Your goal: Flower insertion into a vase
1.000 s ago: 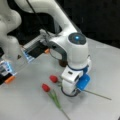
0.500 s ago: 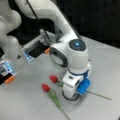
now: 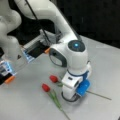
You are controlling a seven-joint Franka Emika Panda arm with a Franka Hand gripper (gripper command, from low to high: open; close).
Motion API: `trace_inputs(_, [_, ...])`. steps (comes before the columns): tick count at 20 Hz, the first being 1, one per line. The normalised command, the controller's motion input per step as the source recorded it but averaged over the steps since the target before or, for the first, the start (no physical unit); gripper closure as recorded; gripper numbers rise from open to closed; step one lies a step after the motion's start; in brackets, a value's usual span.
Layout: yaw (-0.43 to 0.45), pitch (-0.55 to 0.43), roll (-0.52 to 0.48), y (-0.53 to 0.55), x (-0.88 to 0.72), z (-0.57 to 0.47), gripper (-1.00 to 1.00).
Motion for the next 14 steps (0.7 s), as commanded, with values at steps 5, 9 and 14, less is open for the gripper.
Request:
trace_inputs(5, [0.060,0.002,-0.009,0.11,0.17,-0.24,1.00])
trace_inputs(9, [0.085,0.023,-0.001,0.14,0.14,-0.23,1.00])
trace_inputs(14, [0.097,0.034,0.016,0.11,0.11,-0.20,1.00])
